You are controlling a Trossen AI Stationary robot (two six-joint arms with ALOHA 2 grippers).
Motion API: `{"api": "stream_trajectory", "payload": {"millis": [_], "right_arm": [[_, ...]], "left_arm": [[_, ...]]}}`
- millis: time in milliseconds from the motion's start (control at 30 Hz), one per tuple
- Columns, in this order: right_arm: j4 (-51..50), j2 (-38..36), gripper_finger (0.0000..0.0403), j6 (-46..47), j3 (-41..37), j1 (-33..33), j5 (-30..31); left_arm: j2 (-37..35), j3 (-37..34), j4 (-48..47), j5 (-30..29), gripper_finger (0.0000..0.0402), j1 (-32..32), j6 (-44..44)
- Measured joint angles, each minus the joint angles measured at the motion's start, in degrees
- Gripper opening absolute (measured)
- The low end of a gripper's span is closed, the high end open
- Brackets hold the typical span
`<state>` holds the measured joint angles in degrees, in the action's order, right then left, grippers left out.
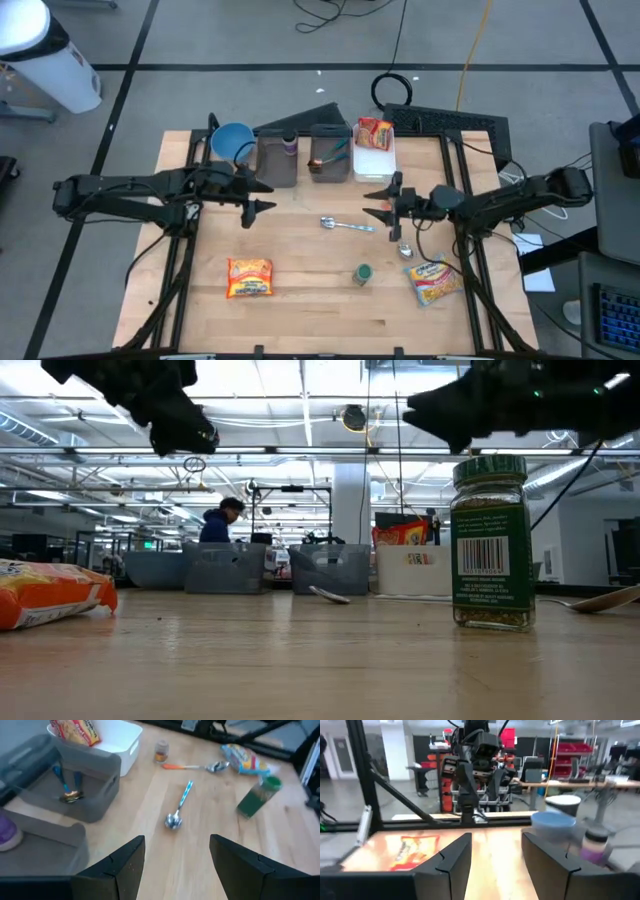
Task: Pick & Place Food Item
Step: Put the brown spice bottle into the left black bin
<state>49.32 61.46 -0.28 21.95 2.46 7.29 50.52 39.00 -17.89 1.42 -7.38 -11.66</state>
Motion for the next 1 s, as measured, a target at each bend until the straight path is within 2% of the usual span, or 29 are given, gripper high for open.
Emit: {"api": "stream_trajectory", "payload": {"millis": [100,233,433,600,800,900,1000], "right_arm": [[2.63,-0.10,0.0169,4.09,-3.51,0.75,-0.02],[2.43,-0.10,0.0168,5.56,-6.18,2.58,-0.04],[-3.32,-0.07,0.0161,-0.82,-6.47,7.77,0.56],[-10.12,-0.07,0.0160,-4.94,-5.48,13.32,9.22],[-33.01,-0.03,0.0160,-4.75,2.39,17.66,20.49],[-37.87,-0.10,0.0159,-3.47,5.33,17.96,23.18],[-37.73,-0.05,0.0157,-3.45,5.73,17.94,23.41]], "left_arm": [[2.80,0.00,1.55,0.09,0.0234,0.12,-3.28],[7.23,0.00,3.94,2.16,0.0234,0.77,-3.27],[15.05,0.00,9.45,6.71,0.0234,2.41,-0.78],[20.44,0.00,16.33,8.60,0.0234,3.03,1.48],[24.25,0.00,21.10,7.79,0.0234,2.86,4.56],[25.48,0.00,22.21,5.74,0.0234,2.86,6.63],[27.33,1.28,20.95,4.26,0.0234,2.86,9.45]]}}
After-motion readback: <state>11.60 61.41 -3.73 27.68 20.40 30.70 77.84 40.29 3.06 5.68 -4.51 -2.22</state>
